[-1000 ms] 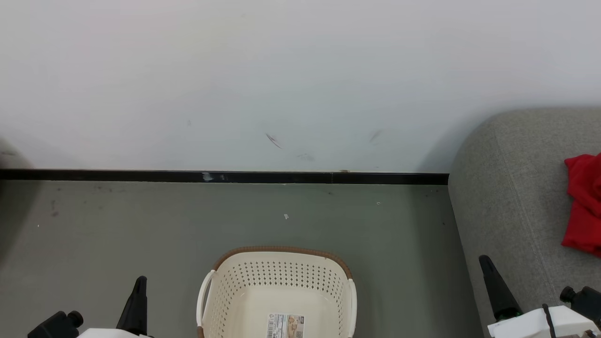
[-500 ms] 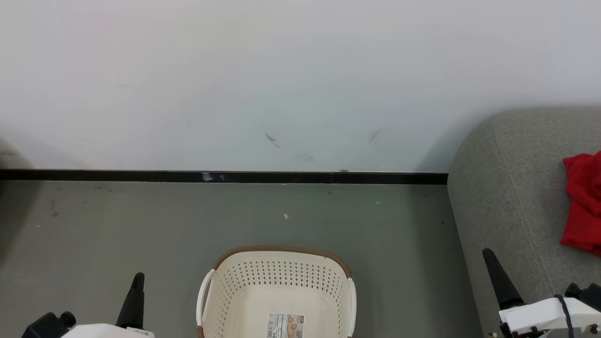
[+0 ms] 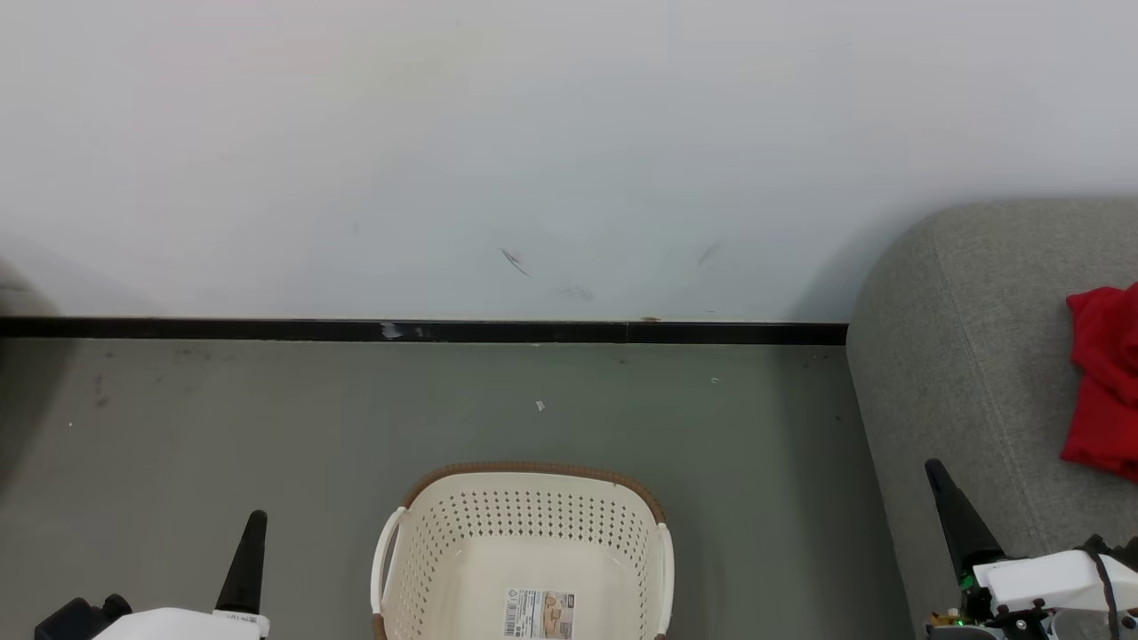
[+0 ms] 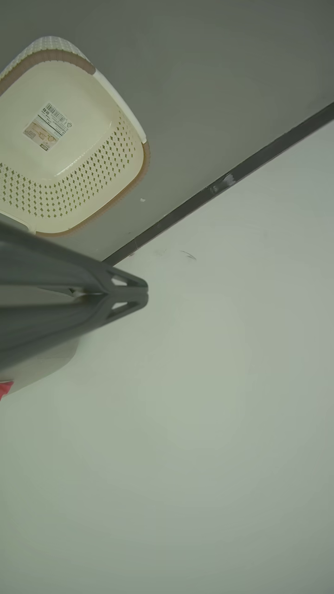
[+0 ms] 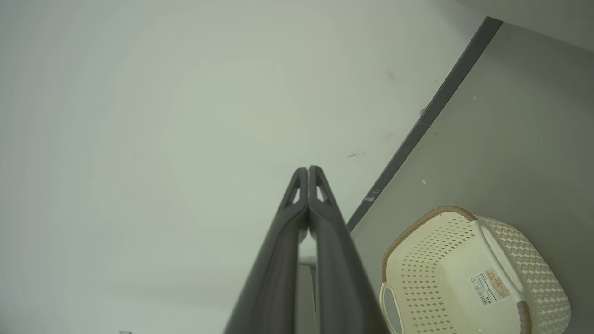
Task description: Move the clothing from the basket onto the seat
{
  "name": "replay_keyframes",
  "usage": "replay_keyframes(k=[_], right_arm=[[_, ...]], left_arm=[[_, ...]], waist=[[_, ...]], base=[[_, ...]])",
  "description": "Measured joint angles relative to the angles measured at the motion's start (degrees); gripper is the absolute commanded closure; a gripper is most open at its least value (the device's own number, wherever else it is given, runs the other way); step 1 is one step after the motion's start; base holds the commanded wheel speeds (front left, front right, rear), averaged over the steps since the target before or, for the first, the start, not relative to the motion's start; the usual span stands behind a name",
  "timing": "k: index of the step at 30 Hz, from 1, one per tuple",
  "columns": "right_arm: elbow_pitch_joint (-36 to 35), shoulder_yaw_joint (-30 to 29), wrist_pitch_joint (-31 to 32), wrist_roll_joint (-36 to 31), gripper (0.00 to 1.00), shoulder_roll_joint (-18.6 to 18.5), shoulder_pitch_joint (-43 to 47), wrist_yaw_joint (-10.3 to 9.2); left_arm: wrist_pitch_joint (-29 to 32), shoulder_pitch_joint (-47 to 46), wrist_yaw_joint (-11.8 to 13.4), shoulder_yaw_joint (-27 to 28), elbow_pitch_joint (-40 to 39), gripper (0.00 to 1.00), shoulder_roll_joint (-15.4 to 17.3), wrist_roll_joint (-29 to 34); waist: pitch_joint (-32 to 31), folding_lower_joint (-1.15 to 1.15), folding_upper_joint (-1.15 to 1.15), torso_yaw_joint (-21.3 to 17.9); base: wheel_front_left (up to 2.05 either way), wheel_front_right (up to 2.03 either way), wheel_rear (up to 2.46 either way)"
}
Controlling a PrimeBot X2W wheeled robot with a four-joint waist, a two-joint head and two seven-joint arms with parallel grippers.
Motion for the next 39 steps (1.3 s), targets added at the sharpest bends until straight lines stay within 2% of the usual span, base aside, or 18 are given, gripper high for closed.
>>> replay_keyframes(k=[24, 39], right_arm=[[2.5, -1.1, 3.5, 18.5, 1.0, -0.4, -3.0, 0.0], [3.0, -1.4, 3.9, 19.2, 1.0, -0.5, -3.1, 0.0]], left_arm=[[4.7, -2.5, -2.5, 3.4, 1.9, 1.0, -1.3, -15.4], [4.8, -2.5, -2.8, 3.5, 2.2, 1.0, -1.4, -15.9]], waist=[[0.3, -0.03, 0.0, -0.1], [0.3, -0.04, 0.0, -0.1]], base=[[0.0, 0.0, 0.0], [0.0, 0.0, 0.0]])
